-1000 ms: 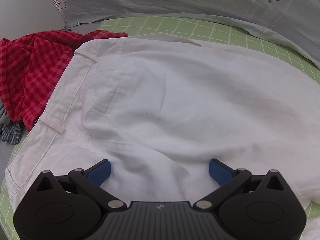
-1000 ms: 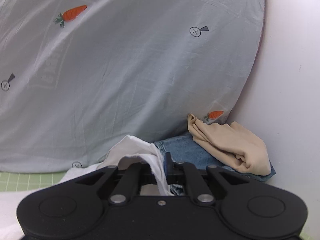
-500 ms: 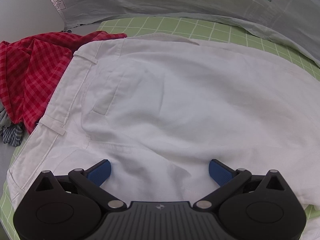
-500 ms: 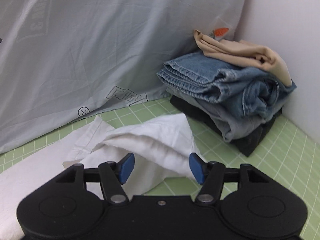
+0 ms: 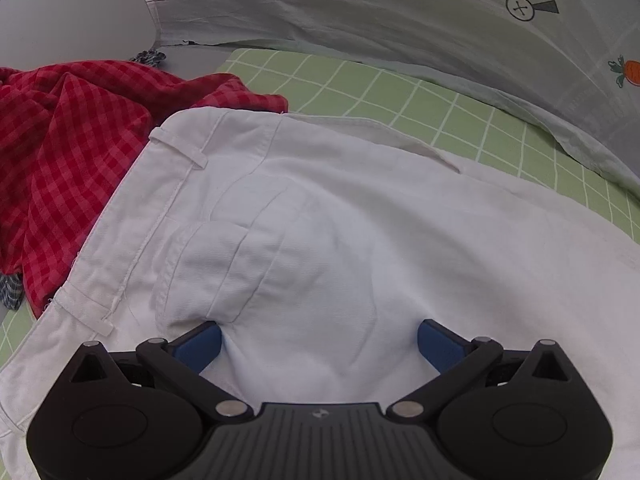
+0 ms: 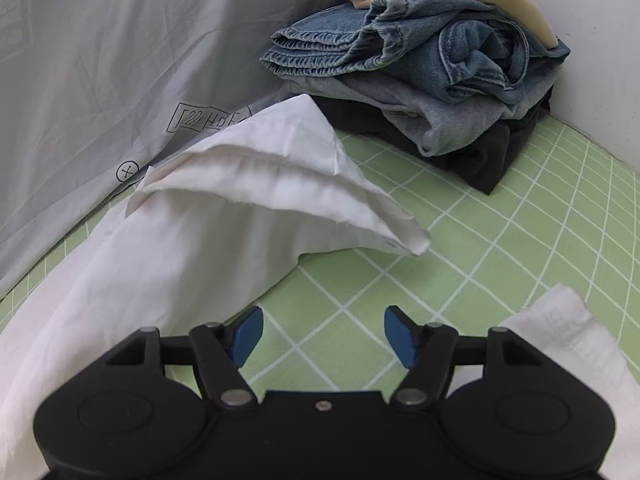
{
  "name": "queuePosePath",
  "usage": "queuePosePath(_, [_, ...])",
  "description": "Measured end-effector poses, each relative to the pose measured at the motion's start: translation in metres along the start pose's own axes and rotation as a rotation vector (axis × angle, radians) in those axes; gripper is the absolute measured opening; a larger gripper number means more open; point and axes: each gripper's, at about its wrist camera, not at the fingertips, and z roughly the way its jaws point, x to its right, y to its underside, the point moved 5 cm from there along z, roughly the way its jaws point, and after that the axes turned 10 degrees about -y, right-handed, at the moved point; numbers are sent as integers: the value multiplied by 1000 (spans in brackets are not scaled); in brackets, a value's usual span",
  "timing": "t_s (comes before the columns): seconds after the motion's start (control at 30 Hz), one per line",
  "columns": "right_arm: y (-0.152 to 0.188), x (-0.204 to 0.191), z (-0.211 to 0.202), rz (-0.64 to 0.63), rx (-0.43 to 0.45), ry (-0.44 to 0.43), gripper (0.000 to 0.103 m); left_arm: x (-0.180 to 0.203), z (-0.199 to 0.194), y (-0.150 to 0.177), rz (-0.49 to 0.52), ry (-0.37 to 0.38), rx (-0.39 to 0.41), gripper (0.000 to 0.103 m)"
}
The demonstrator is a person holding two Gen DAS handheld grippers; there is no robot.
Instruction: Fold clothes
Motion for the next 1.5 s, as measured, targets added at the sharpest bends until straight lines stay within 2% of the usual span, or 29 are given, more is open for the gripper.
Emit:
queuePosePath(0.07, [1, 1, 5, 36, -3, 3, 71, -2, 1, -2, 6, -17, 44, 103])
queuePosePath(0.13, [1, 2, 9, 66, -2, 6, 71, -7, 3, -7, 24, -88, 110, 103])
queuePosePath(0.3, [-7, -3, 12, 53, 38, 7, 72, -23, 19, -24, -62, -84, 81, 103])
queuePosePath(0.4, [-19, -4, 16, 34, 78, 15, 73, -22, 18, -29, 29, -251, 187, 103])
queuePosePath(0.47, [-28, -3, 18, 26, 106, 25, 76, -18, 19, -30, 171, -364, 316, 103])
queuePosePath(0.63, [-58, -5, 21, -48, 183, 86, 78, -34, 26, -38, 101, -263, 260, 103])
queuePosePath(0.7, [-71, -8, 16, -123, 255, 177, 77, -41, 28, -41, 72, -223, 237, 103])
queuePosePath(0.77, [-89, -6, 8, -171, 314, 283, 79, -40, 28, -40, 56, -234, 236, 103])
queuePosePath(0.8, [-96, -7, 4, -196, 321, 299, 81, -40, 28, -38, 40, -239, 232, 103])
queuePosePath(0.9, [-107, -27, -10, -321, 342, 263, 80, -40, 29, -35, 11, -247, 227, 103])
queuePosePath(1.0, [-95, -62, -23, -483, 345, 227, 80, -39, 28, -35, -3, -254, 219, 103])
queuePosePath(1.07, [-79, -84, -30, -504, 329, 132, 79, -39, 28, -35, -4, -261, 216, 103])
queuePosePath(1.1, [-69, -96, -29, -504, 295, 50, 74, -38, 28, -35, -2, -264, 216, 103])
queuePosePath(1.17, [-47, -122, -23, -492, 201, -117, 28, -37, 27, -35, 1, -272, 217, 103])
queuePosePath(1.2, [-35, -134, -18, -479, 152, -189, 24, -36, 27, -35, 1, -276, 217, 103])
queuePosePath(1.27, [-12, -153, 0, -435, 49, -293, 23, -36, 27, -35, 4, -276, 216, 103])
queuePosePath(1.33, [7, -163, 19, -385, -53, -322, 22, -36, 27, -35, 7, -274, 214, 103])
queuePosePath(1.4, [21, -165, 33, -328, -118, -299, 22, -38, 27, -35, 6, -266, 213, 103])
queuePosePath(1.5, [22, -155, 40, -308, -105, -202, 17, -39, 28, -35, 1, -254, 211, 103])
